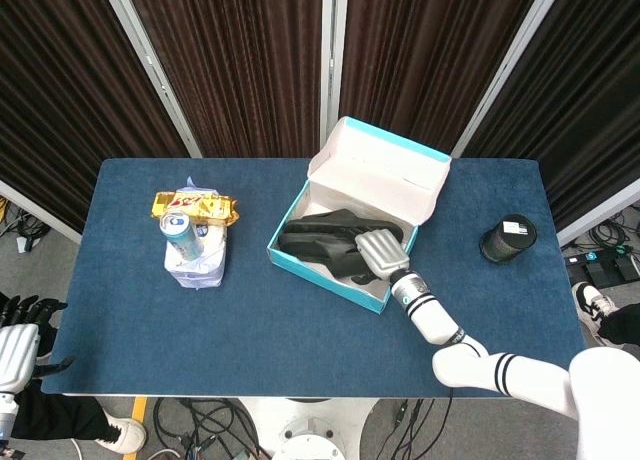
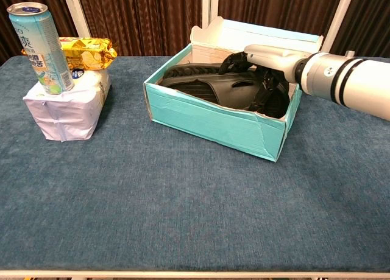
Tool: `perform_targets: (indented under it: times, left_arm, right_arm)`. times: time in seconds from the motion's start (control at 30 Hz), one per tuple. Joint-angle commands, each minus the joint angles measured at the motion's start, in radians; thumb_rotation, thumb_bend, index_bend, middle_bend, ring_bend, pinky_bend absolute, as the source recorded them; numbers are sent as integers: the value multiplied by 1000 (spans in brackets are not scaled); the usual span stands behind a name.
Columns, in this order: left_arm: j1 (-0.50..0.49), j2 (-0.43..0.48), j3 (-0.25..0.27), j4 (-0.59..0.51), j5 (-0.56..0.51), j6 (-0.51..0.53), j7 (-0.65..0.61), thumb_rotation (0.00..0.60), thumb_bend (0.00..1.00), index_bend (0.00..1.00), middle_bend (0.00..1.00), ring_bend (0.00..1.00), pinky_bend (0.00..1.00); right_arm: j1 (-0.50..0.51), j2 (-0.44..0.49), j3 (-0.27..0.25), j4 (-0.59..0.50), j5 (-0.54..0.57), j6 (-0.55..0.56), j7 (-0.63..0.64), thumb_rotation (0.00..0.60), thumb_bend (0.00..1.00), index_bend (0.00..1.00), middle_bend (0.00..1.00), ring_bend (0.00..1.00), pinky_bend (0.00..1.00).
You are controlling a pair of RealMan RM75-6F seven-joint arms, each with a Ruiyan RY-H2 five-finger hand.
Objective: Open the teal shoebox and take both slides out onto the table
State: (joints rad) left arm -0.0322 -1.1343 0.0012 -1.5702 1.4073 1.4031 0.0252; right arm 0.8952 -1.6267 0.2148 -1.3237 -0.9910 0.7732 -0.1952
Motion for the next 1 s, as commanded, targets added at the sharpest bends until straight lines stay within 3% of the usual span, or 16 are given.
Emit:
perform_targets:
  times: [0.03, 0.2, 0.43, 0.73, 0.87, 1.0]
  left_arm:
    - [0, -2, 0, 3, -1, -1, -3, 600, 0, 234, 180, 93, 55]
    - [1, -6, 1, 11, -3, -6, -9, 600, 0, 234, 180, 92, 55]
    - [-3, -7, 0, 14, 0, -9, -13, 600, 0, 234, 180, 93, 55]
    - [-1, -6, 1, 11, -3, -10, -13, 600, 0, 234, 180, 93, 55]
    - [1, -4, 2, 11, -7, -11, -11, 600, 0, 234, 180, 93, 55]
    - [1, 0, 1, 6, -4, -6, -10, 600, 0, 234, 180, 93, 56]
  right_arm:
    - [8, -24, 3, 21, 3, 11, -13, 600, 73, 244, 280, 188, 394]
    - [0, -55, 9, 48, -23, 46, 6, 600, 125, 309, 310, 242, 475]
    - [-2, -84, -4, 88, -58, 57, 0, 600, 177, 362, 340, 272, 509]
    - [-10, -126, -11, 145, -92, 93, -23, 600, 399, 566, 460, 408, 657]
    - [-20, -102, 11, 125, -137, 122, 41, 600, 458, 633, 498, 448, 690]
    - [-31, -35, 31, 68, -176, 130, 108, 600, 471, 635, 498, 448, 690]
